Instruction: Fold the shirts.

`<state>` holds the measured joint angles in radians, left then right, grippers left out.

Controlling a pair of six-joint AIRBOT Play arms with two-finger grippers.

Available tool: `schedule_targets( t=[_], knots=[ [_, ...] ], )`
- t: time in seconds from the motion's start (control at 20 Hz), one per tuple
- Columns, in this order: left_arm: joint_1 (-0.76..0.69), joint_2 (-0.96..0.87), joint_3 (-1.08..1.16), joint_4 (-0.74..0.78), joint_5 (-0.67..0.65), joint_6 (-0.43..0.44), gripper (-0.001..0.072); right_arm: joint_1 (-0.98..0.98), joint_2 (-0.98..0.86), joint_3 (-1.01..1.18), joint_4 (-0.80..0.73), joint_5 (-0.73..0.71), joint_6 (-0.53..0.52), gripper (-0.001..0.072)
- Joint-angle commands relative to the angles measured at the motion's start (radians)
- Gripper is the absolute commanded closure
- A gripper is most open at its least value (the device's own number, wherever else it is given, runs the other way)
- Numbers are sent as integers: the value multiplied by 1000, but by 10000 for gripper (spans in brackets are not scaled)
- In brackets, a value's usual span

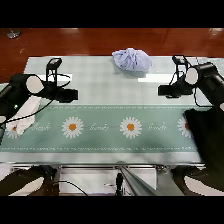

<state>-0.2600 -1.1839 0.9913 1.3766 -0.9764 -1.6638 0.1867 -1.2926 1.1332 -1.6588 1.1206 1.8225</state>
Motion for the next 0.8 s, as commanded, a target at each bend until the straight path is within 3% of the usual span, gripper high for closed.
schedule_targets(
  t=[0.0, 0.75],
  knots=[
    [0, 0, 0, 0, 0, 1, 657, 1, -1, 0, 0, 0, 0, 693],
    [0, -9, 0, 0, 0, 1, 657, 1, -1, 0, 0, 0, 0, 693]
  ],
)
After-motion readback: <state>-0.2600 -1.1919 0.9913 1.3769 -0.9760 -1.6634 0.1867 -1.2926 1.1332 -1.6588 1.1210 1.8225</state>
